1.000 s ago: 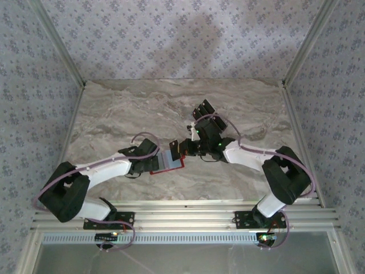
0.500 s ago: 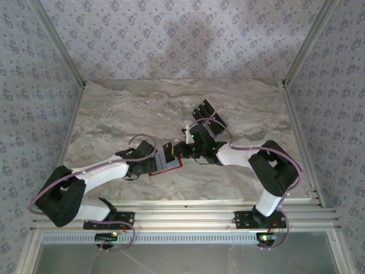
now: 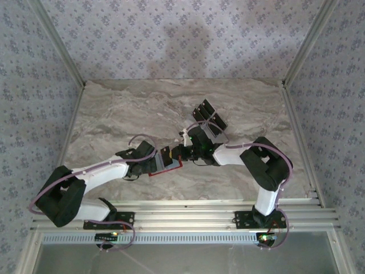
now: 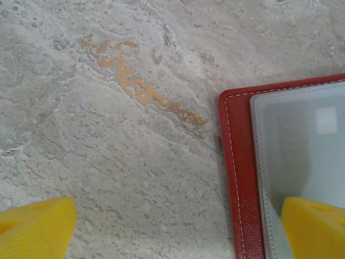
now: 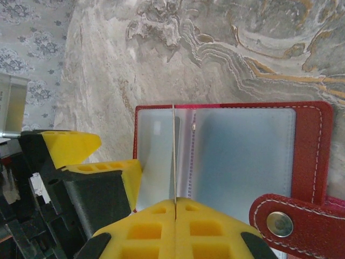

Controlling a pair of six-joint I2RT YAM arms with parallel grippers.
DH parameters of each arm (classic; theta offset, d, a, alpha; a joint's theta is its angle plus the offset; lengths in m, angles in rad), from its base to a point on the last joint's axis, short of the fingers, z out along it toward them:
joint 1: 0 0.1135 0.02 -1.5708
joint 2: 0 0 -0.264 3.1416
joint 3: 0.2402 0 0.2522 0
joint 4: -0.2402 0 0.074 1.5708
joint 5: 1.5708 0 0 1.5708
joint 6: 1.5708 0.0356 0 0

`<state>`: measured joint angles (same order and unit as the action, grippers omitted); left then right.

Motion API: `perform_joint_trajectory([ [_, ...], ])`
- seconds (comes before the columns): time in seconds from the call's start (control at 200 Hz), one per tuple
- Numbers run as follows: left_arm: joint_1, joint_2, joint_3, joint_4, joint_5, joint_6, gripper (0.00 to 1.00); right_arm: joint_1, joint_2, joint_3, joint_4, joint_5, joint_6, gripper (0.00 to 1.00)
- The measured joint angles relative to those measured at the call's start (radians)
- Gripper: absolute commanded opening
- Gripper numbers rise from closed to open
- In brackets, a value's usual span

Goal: Put the credit cards into the card holder

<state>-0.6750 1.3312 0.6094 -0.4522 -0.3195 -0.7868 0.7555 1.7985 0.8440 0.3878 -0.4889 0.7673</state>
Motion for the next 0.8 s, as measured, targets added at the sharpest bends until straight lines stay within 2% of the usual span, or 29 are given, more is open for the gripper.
perform_joint_trajectory([
  [0.8,0.000,0.000,-0.003,0.003,-0.004,0.000,0.95,0.000,0.058,0.000,0.067,-0.051,0.012,0.00],
])
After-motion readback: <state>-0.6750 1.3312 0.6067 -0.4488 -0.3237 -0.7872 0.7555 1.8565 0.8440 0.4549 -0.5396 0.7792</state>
